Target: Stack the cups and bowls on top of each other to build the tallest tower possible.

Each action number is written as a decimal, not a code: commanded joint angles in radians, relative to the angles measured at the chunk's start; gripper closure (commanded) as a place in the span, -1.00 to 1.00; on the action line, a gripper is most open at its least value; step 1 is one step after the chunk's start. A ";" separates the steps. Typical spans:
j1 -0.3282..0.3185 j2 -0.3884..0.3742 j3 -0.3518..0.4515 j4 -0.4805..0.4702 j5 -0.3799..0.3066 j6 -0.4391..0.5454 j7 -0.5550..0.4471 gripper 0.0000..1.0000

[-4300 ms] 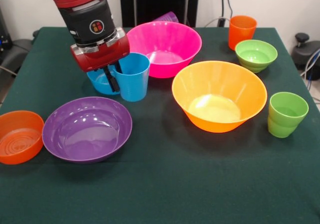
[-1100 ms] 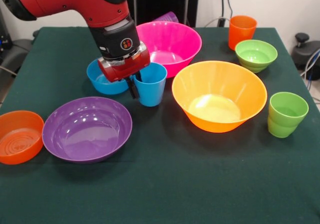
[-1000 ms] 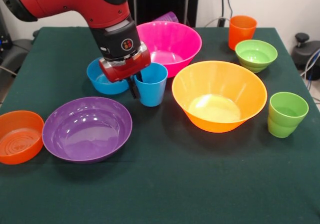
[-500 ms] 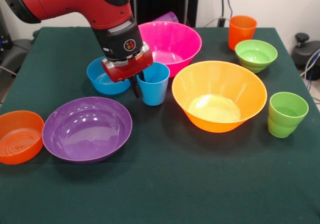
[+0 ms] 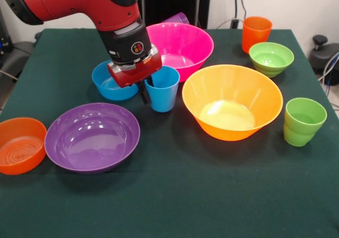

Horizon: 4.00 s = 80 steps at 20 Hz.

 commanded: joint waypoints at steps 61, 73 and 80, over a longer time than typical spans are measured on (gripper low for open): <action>0.042 0.039 -0.062 -0.001 -0.037 0.005 0.200 1.00; 0.024 0.044 -0.055 0.009 -0.030 0.002 0.186 -1.00; 0.025 0.037 -0.060 0.011 -0.032 0.006 0.187 -1.00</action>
